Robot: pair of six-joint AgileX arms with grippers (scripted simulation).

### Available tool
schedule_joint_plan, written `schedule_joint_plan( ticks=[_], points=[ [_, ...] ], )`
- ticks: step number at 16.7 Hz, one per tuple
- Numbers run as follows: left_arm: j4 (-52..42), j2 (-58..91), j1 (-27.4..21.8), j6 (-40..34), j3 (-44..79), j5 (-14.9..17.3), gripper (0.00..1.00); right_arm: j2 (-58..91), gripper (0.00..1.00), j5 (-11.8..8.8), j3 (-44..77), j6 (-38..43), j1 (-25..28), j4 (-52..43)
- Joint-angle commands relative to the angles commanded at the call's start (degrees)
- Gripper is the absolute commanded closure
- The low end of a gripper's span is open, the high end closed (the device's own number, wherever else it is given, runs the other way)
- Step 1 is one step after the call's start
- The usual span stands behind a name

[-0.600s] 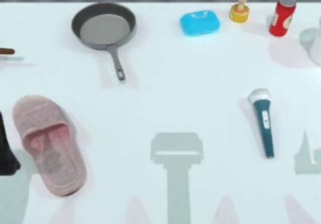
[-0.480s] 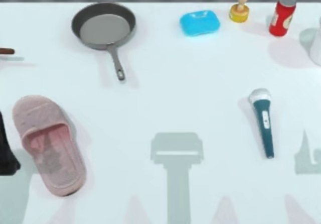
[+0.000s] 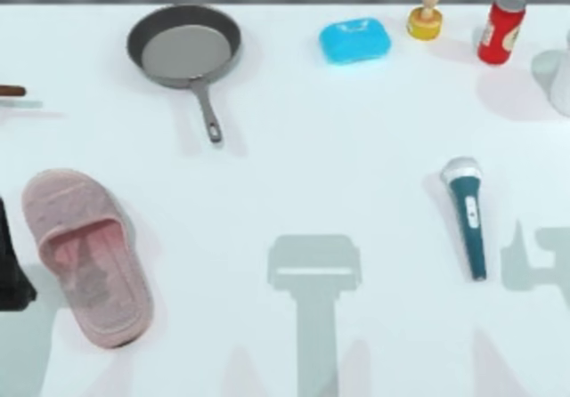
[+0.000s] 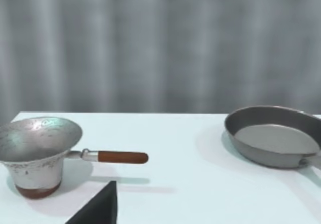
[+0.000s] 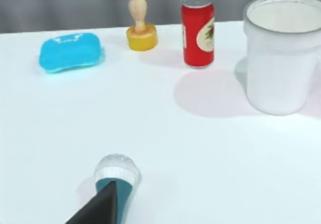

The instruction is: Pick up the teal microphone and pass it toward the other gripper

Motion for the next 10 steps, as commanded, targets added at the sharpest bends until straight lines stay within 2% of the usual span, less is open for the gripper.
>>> schedule_joint_plan(
  ticks=[10],
  points=[
    [0.0,0.0,0.0,0.0,0.0,0.0,0.00,55.9,0.00,1.4,35.1,12.6,11.9,-28.5]
  ],
)
